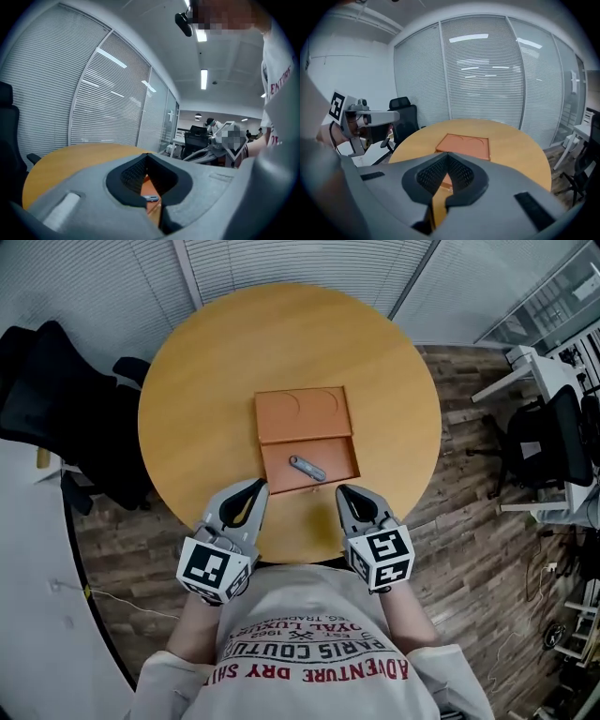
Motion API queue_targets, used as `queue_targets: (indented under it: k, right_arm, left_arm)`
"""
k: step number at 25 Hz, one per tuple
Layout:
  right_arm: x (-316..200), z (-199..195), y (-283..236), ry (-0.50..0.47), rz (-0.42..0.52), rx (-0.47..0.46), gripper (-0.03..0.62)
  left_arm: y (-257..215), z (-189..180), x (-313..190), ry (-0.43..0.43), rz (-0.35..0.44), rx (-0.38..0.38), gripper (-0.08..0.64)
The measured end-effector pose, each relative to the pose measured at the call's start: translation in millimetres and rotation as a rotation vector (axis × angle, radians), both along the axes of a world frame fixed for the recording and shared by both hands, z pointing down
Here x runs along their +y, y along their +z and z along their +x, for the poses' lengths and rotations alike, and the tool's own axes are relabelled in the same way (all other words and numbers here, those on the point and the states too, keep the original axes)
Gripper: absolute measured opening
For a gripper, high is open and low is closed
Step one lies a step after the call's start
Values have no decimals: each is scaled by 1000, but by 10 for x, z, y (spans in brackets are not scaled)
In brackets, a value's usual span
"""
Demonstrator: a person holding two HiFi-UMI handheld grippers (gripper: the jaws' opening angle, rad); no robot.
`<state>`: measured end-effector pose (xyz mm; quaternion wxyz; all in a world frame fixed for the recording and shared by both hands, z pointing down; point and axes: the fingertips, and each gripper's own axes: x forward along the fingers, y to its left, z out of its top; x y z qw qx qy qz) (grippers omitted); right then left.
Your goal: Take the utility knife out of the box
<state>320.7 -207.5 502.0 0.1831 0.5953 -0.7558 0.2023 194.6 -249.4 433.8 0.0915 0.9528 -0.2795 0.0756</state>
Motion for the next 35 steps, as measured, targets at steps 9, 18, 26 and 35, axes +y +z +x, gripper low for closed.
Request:
queue_targets:
  k: [9,18,26,35]
  right_arm:
    - [-466,-164,742,-252,-232,78,8]
    - [-853,-191,1486,-471,-466,205,94]
    - [-955,-229,1946,-620,-610,338,167]
    - [-936,-245,2095,-660,-644,450,155]
  left_arm:
    - [386,-79,-297,-104,-69,45,-6]
    - [731,-110,-540,-238,-104,19,-6]
    - [931,-115,-661,-306,-154,10,-6]
    - [980,-190,-668,-346,-169,-3,-6]
